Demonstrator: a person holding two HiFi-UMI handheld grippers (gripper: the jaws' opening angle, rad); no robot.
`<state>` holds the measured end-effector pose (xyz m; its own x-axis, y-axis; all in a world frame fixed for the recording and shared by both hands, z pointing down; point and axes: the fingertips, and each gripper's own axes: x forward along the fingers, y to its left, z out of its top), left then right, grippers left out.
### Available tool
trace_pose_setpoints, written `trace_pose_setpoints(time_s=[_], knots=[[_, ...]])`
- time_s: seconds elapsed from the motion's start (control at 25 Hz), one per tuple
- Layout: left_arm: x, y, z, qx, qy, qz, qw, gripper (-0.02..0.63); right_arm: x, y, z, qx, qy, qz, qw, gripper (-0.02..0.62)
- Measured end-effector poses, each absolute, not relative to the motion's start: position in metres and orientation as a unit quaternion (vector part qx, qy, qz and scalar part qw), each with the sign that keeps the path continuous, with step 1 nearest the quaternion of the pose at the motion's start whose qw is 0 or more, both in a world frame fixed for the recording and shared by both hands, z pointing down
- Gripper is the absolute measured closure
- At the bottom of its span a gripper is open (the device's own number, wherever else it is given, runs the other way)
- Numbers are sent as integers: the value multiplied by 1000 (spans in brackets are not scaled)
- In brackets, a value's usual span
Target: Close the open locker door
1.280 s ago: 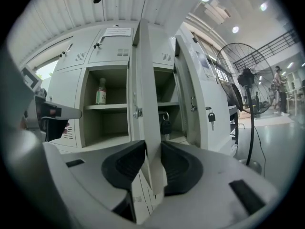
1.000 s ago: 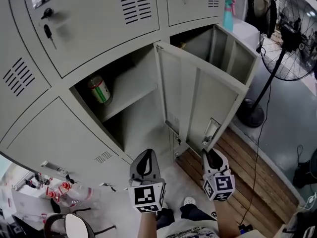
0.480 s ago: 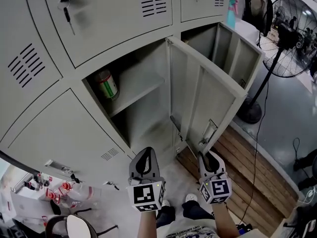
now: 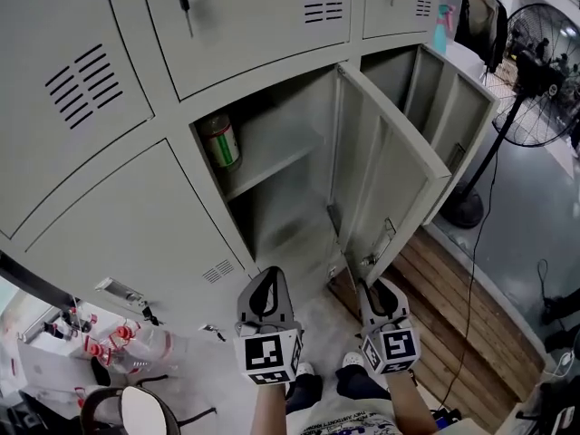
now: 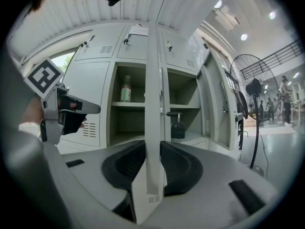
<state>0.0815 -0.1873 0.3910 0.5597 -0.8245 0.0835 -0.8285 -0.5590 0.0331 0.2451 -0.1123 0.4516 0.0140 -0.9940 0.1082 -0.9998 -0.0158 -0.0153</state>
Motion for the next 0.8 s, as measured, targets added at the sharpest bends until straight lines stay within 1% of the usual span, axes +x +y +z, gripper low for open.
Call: trace_pose_setpoints(time_s=[0.8], knots=[[2, -199, 391, 861, -506, 21, 36, 601, 168, -143, 451, 687, -725, 24, 49, 460]])
